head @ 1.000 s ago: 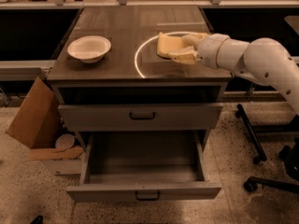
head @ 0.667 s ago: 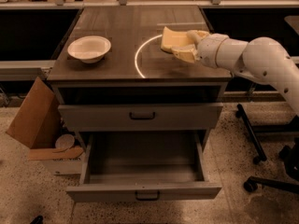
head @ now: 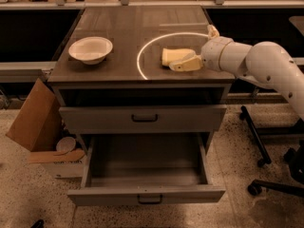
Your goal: Pick sponge from middle drawer and place on counter
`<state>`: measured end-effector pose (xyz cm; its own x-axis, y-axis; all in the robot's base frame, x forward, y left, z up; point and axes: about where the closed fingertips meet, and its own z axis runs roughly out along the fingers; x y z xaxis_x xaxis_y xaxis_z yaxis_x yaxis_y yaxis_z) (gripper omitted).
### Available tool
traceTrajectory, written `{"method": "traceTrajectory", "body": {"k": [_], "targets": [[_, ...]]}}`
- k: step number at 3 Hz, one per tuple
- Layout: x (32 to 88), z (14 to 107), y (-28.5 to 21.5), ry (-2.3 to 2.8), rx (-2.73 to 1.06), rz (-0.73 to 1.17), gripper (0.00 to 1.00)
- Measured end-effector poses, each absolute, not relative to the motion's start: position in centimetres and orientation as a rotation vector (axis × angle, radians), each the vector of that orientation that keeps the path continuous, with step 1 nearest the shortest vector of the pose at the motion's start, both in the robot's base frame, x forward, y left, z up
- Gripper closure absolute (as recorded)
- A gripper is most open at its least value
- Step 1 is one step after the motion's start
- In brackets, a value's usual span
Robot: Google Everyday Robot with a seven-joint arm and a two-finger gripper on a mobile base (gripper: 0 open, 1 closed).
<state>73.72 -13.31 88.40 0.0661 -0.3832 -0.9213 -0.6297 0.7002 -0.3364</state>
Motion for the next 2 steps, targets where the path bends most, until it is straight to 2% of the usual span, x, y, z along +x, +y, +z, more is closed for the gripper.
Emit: {"method": "traceTrajectory", "body": {"k": [2], "targets": [[69.7,87.9,-17.0,1.574,-0.802,0.185,0.0]]}}
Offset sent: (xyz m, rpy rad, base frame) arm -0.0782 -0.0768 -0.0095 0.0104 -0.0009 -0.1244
